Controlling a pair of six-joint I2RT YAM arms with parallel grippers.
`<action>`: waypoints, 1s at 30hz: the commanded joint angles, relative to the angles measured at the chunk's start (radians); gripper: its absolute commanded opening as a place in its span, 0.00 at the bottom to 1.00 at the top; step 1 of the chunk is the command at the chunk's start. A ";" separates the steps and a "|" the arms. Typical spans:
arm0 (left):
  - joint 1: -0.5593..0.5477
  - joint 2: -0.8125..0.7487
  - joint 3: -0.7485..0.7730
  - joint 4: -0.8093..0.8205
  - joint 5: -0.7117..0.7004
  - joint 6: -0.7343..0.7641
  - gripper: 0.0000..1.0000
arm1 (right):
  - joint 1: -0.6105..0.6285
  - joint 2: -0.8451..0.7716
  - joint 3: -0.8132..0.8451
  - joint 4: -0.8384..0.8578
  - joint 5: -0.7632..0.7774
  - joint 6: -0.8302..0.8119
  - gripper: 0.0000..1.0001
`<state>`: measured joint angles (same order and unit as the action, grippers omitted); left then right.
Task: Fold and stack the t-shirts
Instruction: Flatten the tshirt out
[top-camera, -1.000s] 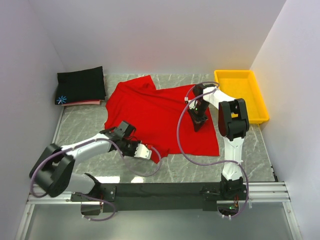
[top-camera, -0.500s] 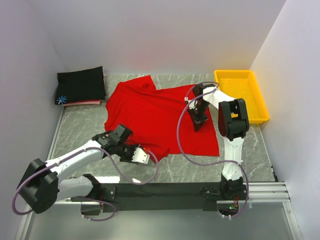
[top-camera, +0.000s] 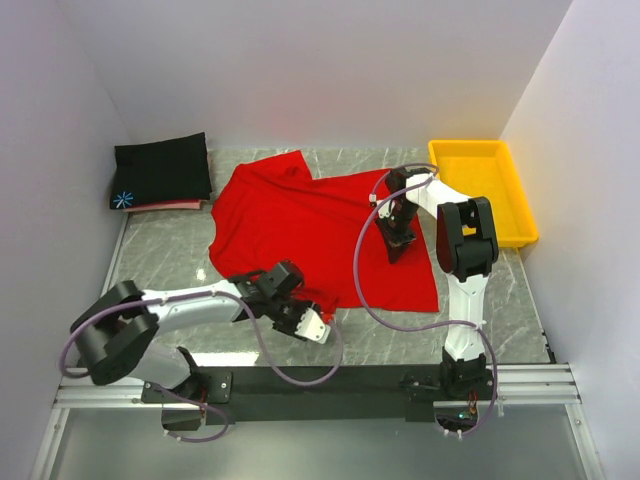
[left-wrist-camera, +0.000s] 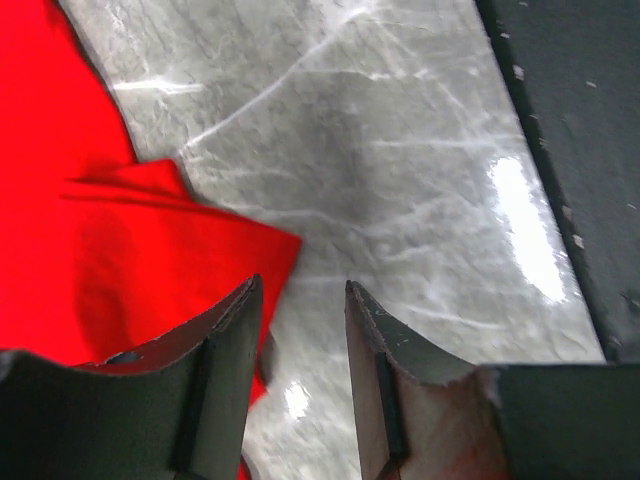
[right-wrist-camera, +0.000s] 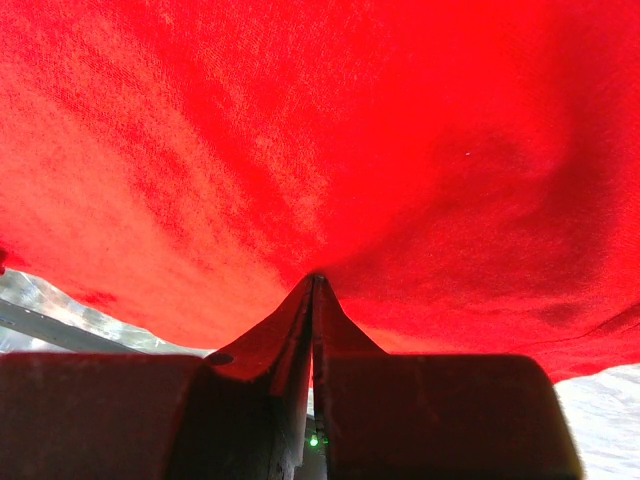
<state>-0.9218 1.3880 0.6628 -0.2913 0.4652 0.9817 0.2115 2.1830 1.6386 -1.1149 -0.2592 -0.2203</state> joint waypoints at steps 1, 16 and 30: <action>-0.008 0.049 0.066 0.049 0.029 -0.005 0.45 | 0.005 0.037 0.004 0.035 0.023 -0.002 0.08; -0.011 0.224 0.199 -0.136 0.047 0.034 0.01 | 0.005 0.044 0.013 0.027 0.023 -0.013 0.08; -0.012 -0.300 0.150 -0.785 0.171 0.066 0.01 | 0.005 0.047 0.024 0.021 0.037 -0.016 0.08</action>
<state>-0.9283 1.1385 0.8352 -0.8547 0.5690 1.0302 0.2115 2.1963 1.6554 -1.1297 -0.2581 -0.2214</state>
